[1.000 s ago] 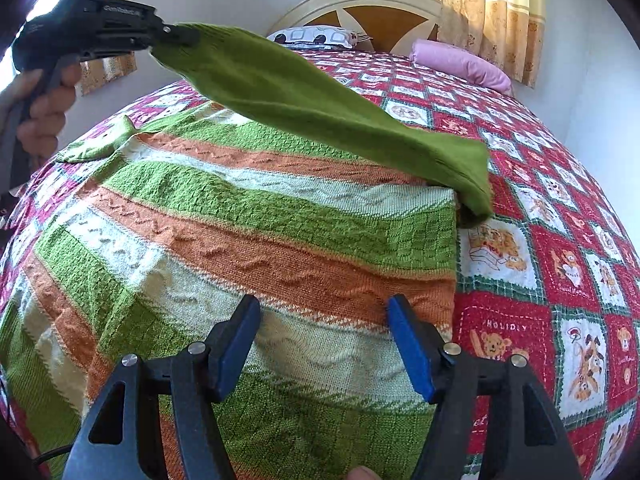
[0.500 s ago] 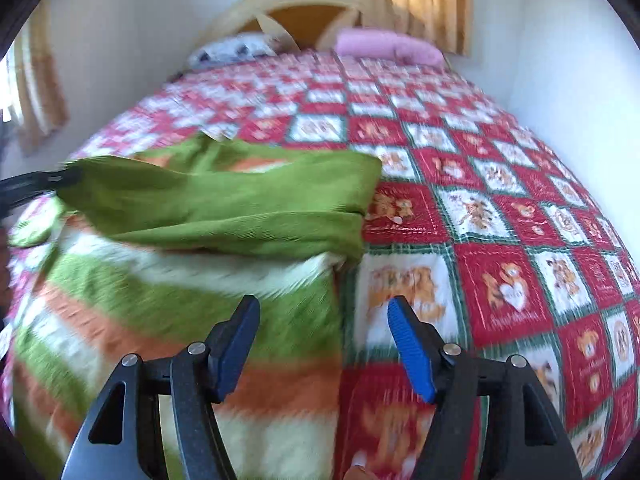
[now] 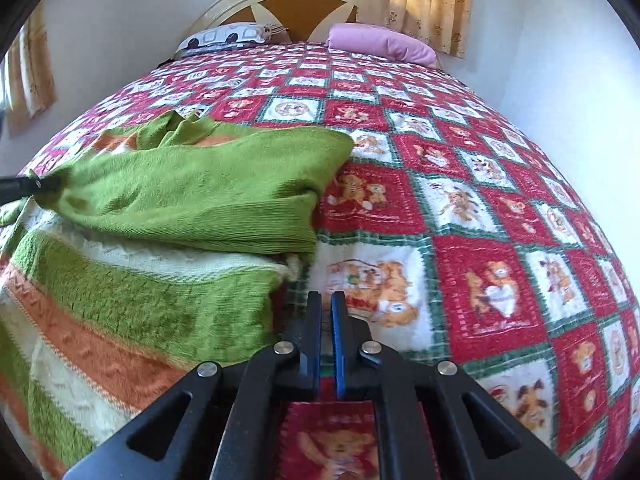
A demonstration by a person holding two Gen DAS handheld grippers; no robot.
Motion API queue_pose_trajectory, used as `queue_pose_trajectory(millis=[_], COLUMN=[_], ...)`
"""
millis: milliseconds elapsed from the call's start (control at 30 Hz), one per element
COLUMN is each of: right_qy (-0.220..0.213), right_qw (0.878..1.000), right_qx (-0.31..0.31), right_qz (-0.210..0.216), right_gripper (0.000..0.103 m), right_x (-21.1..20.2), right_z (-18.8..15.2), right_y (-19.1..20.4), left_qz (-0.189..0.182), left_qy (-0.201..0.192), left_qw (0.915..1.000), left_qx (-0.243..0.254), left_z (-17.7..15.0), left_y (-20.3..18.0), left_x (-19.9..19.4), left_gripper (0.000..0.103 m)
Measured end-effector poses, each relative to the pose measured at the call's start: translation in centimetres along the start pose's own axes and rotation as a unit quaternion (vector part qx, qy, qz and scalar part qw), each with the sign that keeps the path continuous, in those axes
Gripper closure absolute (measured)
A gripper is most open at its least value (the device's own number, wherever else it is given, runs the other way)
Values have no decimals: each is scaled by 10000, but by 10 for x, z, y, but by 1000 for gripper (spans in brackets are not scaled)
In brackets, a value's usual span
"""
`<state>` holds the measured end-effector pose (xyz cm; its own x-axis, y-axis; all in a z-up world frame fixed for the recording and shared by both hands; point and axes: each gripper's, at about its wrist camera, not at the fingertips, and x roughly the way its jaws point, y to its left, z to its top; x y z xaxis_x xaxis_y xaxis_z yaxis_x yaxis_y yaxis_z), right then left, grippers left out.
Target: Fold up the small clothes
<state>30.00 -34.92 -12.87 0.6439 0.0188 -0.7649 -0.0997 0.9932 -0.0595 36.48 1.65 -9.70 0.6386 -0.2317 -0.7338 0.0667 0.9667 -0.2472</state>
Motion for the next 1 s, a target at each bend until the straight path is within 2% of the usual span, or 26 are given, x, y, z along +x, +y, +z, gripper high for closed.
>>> queue_pose_trajectory(millis=[67, 100, 167, 200, 233, 300, 333, 367, 433, 633, 733, 800, 867, 900, 967, 1000], right_qy=[-239, -346, -347, -301, -243, -92, -11, 91, 197, 380, 315, 76, -110, -170, -256, -306], right_qw=[9997, 9993, 9979, 9956, 9919, 9908, 9901, 9872, 9843, 9889, 9907, 9919, 9909, 9893, 9886, 9888], right_qx=[25, 3, 102, 313, 619, 817, 930, 1066, 1168, 849, 676, 743, 999, 1167, 1129, 1021], right_qz=[59, 158, 532, 829, 1080, 1072, 1050, 1180, 1306, 1162, 1141, 1026, 901, 863, 960, 1048], right_gripper=[98, 94, 40, 39, 39, 52, 81, 94, 96, 103, 103, 103, 97, 96, 96, 96], right_x=[-13, -18, -20, -17, -10, 2, 10, 17, 22, 11, 10, 4, 2, 3, 9, 11], right_z=[8, 13, 25, 29, 35, 39, 41, 40, 34, 6, 13, 25, 41, 51, 70, 77], right_y=[-4, -4, -3, -5, -10, -10, -11, -13, -16, -14, -16, -24, -37, -43, -40, -33], left_qz=[27, 27, 51, 60, 60, 112, 146, 166, 225, 378, 449, 462, 439, 435, 423, 429], left_qy=[234, 262, 213, 187, 181, 193, 185, 159, 101, 11, 27, 29, 17, 14, -4, -18], left_qw=[9997, 9996, 9997, 9998, 9998, 9997, 9997, 9997, 9996, 9987, 9981, 9979, 9982, 9983, 9986, 9987], left_qx=[-90, -107, -46, -13, -7, 39, 58, 67, 129, 340, 418, 443, 405, 380, 310, 280], left_z=[-6, -9, -15, -15, -15, -16, -17, -18, -20, -22, -22, -23, -23, -24, -25, -25], left_y=[6, 8, 6, 4, 4, 3, 2, 2, 0, -9, -13, -13, -12, -12, -10, -9], left_x=[16, 17, 16, 15, 14, 16, 17, 17, 15, 16, 18, 18, 17, 17, 16, 15], left_gripper=[94, 94, 94, 94, 94, 93, 92, 92, 92, 88, 86, 84, 81, 77, 67, 56])
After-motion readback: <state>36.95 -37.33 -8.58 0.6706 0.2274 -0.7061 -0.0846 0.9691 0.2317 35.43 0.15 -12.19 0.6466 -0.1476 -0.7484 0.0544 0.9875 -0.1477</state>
